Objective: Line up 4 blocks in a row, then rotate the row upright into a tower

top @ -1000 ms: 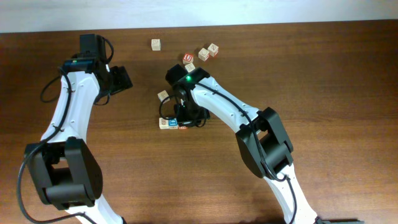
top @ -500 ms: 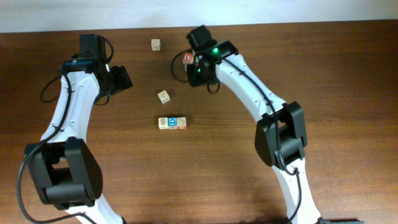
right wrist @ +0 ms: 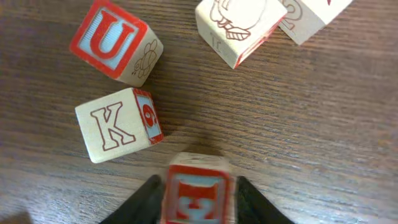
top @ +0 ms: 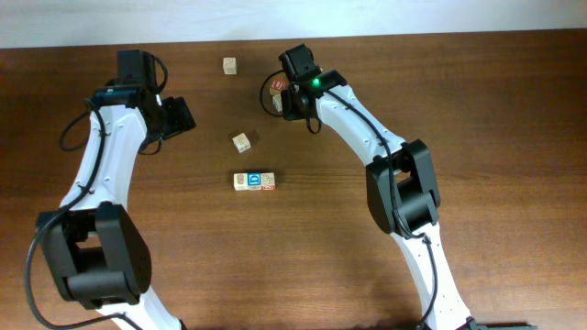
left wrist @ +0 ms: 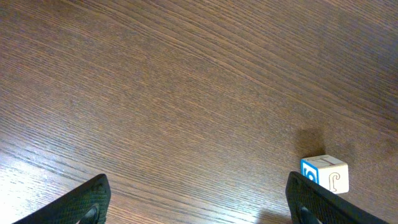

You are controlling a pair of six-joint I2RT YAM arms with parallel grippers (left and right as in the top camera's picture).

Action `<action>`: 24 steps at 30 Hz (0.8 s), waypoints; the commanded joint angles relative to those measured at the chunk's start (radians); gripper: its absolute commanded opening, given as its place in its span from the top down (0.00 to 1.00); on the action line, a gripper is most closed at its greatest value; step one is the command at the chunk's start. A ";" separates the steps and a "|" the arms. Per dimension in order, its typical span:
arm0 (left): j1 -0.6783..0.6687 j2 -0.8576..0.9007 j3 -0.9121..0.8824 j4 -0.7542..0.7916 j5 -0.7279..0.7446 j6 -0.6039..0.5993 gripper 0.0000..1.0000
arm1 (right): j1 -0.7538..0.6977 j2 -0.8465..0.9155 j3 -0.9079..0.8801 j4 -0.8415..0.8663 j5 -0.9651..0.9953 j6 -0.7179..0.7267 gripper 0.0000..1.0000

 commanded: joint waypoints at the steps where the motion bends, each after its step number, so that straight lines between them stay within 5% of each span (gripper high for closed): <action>1: 0.000 0.008 0.006 -0.001 0.004 -0.006 0.12 | 0.006 0.011 0.006 -0.002 0.015 0.012 0.71; 6: 0.000 0.008 0.006 -0.002 0.004 -0.006 0.12 | 0.006 0.010 0.006 -0.089 -0.019 0.058 0.75; 12: 0.000 0.008 0.006 -0.001 0.004 -0.006 0.12 | 0.006 0.009 0.019 -0.383 -0.401 0.087 0.74; 17: 0.000 0.008 0.006 0.000 0.004 -0.006 0.12 | 0.027 0.009 0.019 -0.560 -0.428 0.087 0.74; 24: 0.000 0.008 0.006 -0.001 0.004 -0.006 0.11 | 0.091 0.009 0.019 -0.578 -0.416 0.087 0.69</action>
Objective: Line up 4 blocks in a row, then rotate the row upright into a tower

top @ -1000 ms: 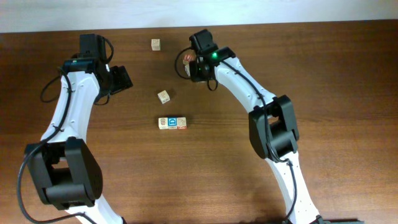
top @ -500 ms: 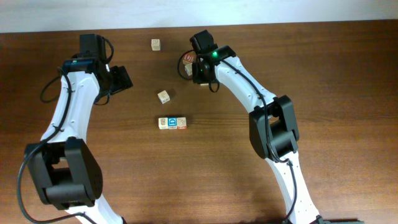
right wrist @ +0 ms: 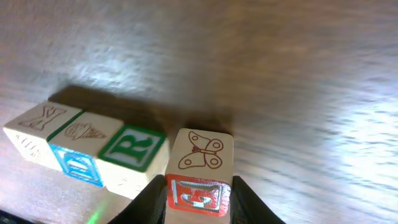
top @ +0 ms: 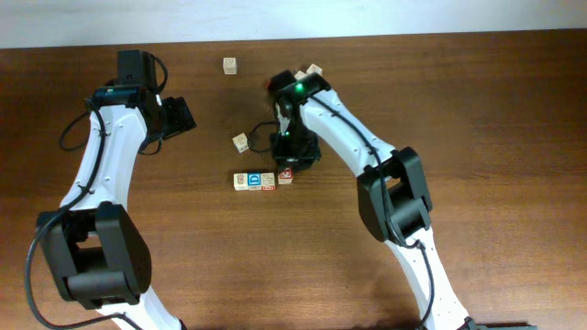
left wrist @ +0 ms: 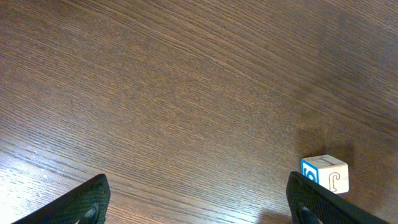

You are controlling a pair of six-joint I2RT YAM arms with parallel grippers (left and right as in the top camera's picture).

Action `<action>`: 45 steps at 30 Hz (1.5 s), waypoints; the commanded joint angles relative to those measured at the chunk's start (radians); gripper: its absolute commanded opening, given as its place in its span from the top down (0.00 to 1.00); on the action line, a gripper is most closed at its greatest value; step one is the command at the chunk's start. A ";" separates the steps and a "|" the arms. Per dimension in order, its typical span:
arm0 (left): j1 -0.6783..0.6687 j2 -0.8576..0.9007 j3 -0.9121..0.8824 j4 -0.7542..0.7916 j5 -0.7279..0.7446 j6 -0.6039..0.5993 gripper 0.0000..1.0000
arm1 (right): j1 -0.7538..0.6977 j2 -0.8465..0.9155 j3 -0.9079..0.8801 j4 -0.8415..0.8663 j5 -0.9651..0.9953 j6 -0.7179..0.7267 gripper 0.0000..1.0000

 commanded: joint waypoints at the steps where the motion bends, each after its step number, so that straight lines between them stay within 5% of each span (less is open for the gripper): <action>1: 0.000 0.008 0.006 -0.001 0.004 -0.006 0.11 | 0.009 0.023 -0.016 -0.004 0.002 0.007 0.69; 4: 0.000 0.008 0.006 -0.001 0.004 -0.006 0.11 | 0.009 0.023 -0.016 -0.020 0.002 0.007 0.69; 7: 0.000 0.008 0.006 -0.001 0.004 -0.006 0.11 | 0.009 0.023 -0.016 -0.036 0.002 0.007 0.55; 12: 0.000 0.008 0.006 -0.001 0.004 -0.006 0.11 | -0.002 0.012 -0.015 -0.037 -0.040 -0.001 0.56; 16: 0.000 0.008 0.006 -0.001 0.004 -0.006 0.12 | -0.026 -0.055 0.066 -0.065 -0.039 -0.031 0.61; 19: 0.000 0.008 0.006 -0.001 0.004 -0.006 0.12 | -0.031 -0.069 0.126 -0.066 0.057 -0.064 0.78; 23: 0.000 0.008 0.006 -0.001 0.004 -0.006 0.12 | -0.008 -0.068 -0.005 -0.009 0.124 -0.056 0.95; 28: 0.000 0.008 0.006 -0.001 0.004 -0.006 0.12 | -0.002 -0.068 -0.163 0.145 0.137 -0.053 0.95; 45: 0.000 0.008 0.006 -0.001 0.004 -0.006 0.12 | 0.029 -0.068 -0.170 0.103 0.110 -0.019 0.95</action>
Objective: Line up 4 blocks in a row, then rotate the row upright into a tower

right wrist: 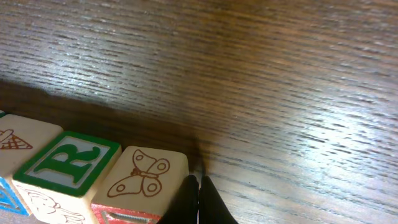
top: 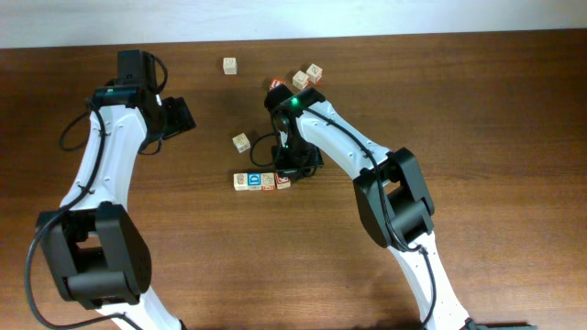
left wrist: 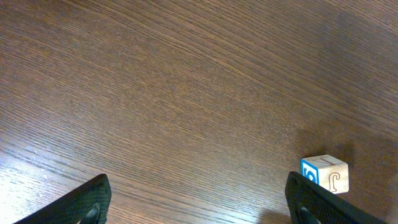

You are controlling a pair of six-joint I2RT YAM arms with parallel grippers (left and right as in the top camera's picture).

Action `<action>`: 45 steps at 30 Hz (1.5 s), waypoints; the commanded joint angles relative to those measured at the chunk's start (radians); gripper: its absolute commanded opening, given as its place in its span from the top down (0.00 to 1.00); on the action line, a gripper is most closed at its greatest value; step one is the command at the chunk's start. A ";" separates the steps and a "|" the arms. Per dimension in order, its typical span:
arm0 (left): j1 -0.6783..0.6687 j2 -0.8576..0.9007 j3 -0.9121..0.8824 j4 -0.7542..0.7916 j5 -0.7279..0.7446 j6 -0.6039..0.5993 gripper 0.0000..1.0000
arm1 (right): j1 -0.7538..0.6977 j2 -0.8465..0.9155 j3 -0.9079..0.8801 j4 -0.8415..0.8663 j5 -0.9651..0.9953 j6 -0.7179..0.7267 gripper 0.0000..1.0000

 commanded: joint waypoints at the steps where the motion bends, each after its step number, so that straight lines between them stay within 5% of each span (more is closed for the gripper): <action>1: 0.000 0.008 0.006 -0.001 0.004 -0.006 0.12 | 0.004 -0.016 -0.006 0.001 -0.014 0.013 0.95; 10: 0.000 0.008 0.006 -0.003 0.005 -0.006 0.15 | 0.003 -0.016 -0.005 0.031 -0.050 0.084 0.95; 17: -0.003 -0.093 0.116 -0.148 0.089 0.087 0.52 | -0.140 -0.148 0.169 -0.068 -0.048 -0.011 0.95; 22: -0.012 -0.270 0.134 -0.244 0.188 0.108 0.68 | -0.220 -0.340 0.241 -0.201 -0.055 -0.072 0.95; 25: -0.012 -0.383 0.134 -0.304 0.222 0.108 0.96 | -0.243 -0.440 0.241 -0.292 -0.054 -0.107 0.95; 32: -0.011 -0.460 0.009 -0.338 0.286 0.106 1.00 | -0.233 -0.591 0.211 -0.388 -0.002 -0.169 0.95; 38: -0.011 -0.456 -0.415 0.072 0.367 0.055 1.00 | -0.234 -0.591 -0.285 0.070 -0.247 -0.187 0.95; 45: -0.011 -0.292 -0.503 0.162 0.424 0.042 1.00 | -0.232 -0.567 -0.662 0.554 -0.301 -0.013 0.96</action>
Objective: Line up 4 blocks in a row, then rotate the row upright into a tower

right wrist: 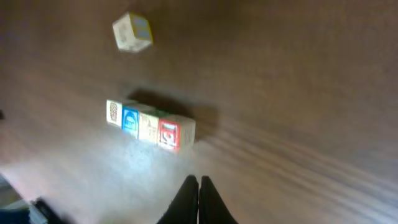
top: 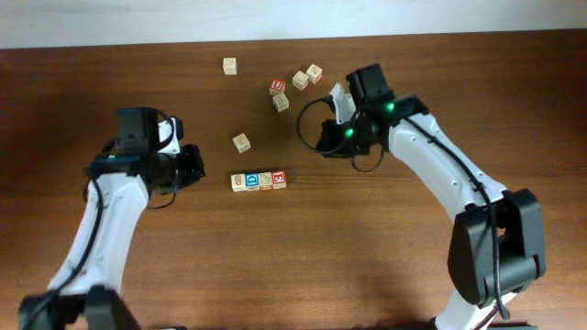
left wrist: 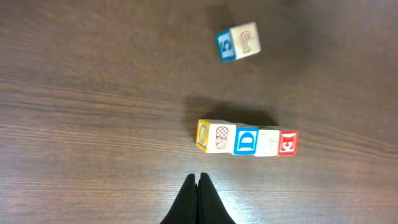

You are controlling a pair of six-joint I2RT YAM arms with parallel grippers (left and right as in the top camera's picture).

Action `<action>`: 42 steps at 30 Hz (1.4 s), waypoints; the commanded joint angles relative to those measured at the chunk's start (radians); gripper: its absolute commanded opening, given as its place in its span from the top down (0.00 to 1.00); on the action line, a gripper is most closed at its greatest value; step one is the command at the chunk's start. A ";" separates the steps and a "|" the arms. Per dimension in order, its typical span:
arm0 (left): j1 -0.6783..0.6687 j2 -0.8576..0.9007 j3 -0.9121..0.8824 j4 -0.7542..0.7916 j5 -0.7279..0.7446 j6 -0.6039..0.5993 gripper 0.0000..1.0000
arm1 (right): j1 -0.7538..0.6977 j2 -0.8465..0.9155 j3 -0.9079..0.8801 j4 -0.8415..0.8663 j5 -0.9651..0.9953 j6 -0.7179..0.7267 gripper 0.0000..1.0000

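A short row of several lettered wooden blocks [top: 259,181] lies mid-table, its red-faced block at the right end. The left wrist view shows the row [left wrist: 247,139] ahead of my left gripper [left wrist: 199,180], which is shut and empty. In the overhead view the left gripper [top: 194,167] sits just left of the row, apart from it. My right gripper [top: 323,139] hovers up and to the right of the row, shut on nothing. Its own view shows the row [right wrist: 150,125] beyond the closed tips [right wrist: 199,182].
One loose block [top: 241,142] lies just behind the row. Another block [top: 229,65] sits alone near the far edge. A small cluster of blocks [top: 295,84] lies at the back centre, left of the right arm.
My right gripper has left the row's right end and now hangs up and to the right. The left gripper, open at the far left before, is now shut just left of the row.
First my right gripper held a red-lettered block at the back cluster while the row was shorter. Then it held that block at the row's right end. Later the block stood in the row with the gripper shut beside it. Now both grippers are shut and clear of the row.
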 commanded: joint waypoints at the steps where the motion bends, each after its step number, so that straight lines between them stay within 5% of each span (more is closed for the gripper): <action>1: -0.006 0.114 -0.015 0.033 0.075 -0.010 1.00 | 0.005 0.028 -0.045 0.045 -0.055 0.060 0.96; 12: -0.043 0.288 -0.015 0.084 0.022 0.040 1.00 | 0.077 0.164 -0.045 0.101 -0.022 0.195 0.96; 31: -0.095 0.299 -0.015 0.154 0.024 0.178 1.00 | 0.117 0.211 -0.045 0.150 0.003 0.261 0.96; 42: -0.119 0.299 -0.015 0.150 -0.012 0.053 1.00 | 0.132 0.211 -0.045 0.149 0.012 0.270 0.96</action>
